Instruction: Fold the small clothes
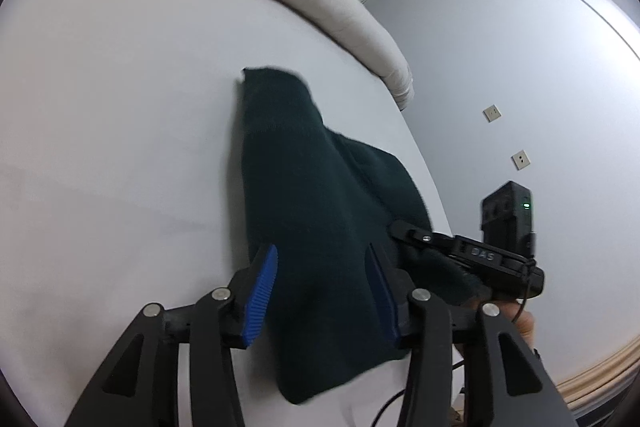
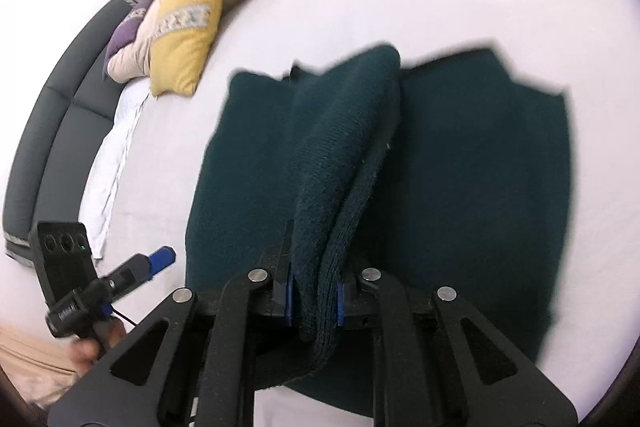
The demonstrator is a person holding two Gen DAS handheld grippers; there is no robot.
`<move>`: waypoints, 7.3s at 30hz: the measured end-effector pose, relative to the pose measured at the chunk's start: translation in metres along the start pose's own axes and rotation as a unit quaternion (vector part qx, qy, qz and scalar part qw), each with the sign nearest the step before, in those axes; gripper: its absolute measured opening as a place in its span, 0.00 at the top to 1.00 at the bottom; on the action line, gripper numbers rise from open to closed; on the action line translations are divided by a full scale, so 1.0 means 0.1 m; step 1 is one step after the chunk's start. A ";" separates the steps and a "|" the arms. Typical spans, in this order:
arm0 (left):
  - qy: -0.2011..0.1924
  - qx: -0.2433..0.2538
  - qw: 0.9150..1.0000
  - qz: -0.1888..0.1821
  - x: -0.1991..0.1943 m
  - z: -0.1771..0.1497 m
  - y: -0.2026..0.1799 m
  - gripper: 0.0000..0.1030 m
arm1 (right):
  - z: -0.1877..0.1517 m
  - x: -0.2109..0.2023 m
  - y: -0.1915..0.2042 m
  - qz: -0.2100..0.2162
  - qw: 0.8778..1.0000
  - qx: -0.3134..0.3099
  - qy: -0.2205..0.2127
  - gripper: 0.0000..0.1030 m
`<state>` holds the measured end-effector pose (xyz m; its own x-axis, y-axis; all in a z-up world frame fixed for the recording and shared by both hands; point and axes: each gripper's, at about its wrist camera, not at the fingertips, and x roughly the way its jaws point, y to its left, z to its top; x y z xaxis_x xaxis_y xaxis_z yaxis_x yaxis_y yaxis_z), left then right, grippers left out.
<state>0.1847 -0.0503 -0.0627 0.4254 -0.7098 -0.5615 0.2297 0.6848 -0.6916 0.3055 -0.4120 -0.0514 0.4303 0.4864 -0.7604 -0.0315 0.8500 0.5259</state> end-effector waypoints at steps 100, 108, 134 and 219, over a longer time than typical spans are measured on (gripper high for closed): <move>0.005 0.152 0.987 0.059 0.77 -0.07 -0.68 0.35 | -0.20 -0.72 -0.89 0.080 0.976 0.144 -0.143 0.86; 0.019 0.153 0.986 0.071 0.73 -0.16 -0.59 0.46 | -0.62 -0.69 -0.98 0.049 0.981 0.142 -0.122 0.96; 0.095 0.069 0.989 0.093 0.88 0.18 -0.36 0.66 | -0.04 -0.47 -0.30 -0.082 0.993 0.056 -0.060 0.81; -0.085 0.122 0.918 0.366 -1.98 -1.75 -0.01 0.00 | -2.97 -1.70 2.55 -0.235 0.950 -0.119 -0.167 0.00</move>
<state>-0.0532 0.0612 -0.0304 0.6699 -0.0219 -0.7421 0.0085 0.9997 -0.0218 -0.0440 -0.2178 0.0991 0.7082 -0.0162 -0.7058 0.0490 0.9985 0.0263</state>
